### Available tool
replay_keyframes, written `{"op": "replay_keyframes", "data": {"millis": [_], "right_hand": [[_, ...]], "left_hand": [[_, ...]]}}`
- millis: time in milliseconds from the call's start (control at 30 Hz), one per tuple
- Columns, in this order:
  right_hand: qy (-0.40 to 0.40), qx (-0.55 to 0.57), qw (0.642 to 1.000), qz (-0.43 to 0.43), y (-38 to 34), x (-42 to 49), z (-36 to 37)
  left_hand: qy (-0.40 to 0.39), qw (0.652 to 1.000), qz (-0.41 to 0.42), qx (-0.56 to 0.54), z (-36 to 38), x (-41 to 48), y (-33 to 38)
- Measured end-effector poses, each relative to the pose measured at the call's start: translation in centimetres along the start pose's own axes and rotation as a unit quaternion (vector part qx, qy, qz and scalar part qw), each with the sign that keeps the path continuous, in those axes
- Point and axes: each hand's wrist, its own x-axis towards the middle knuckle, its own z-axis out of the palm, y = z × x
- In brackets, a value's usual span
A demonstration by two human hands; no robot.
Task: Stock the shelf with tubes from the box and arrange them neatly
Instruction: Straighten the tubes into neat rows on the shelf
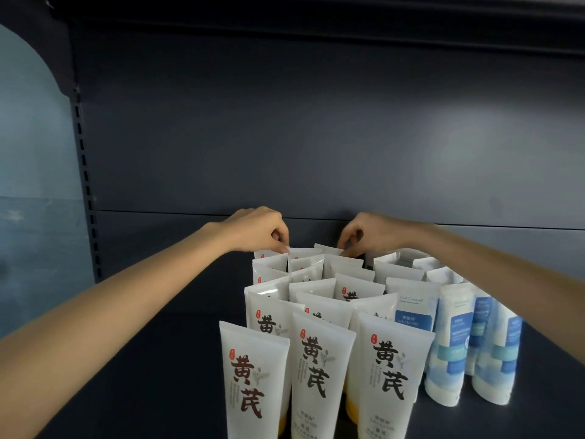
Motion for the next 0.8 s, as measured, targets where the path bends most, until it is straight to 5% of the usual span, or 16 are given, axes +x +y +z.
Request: {"op": "replay_keyframes", "data": {"millis": [533,800], "right_hand": [[0.029,-0.039,0.999,0.007,0.3,-0.2,0.3],[0.045,0.034,0.998,0.029,0.8,-0.3,0.8]], "left_hand": [[0.018,0.999,0.000,-0.047,0.8,0.3,0.9],[0.040,0.997,-0.024,-0.068,1.4,0.7,1.2]]}}
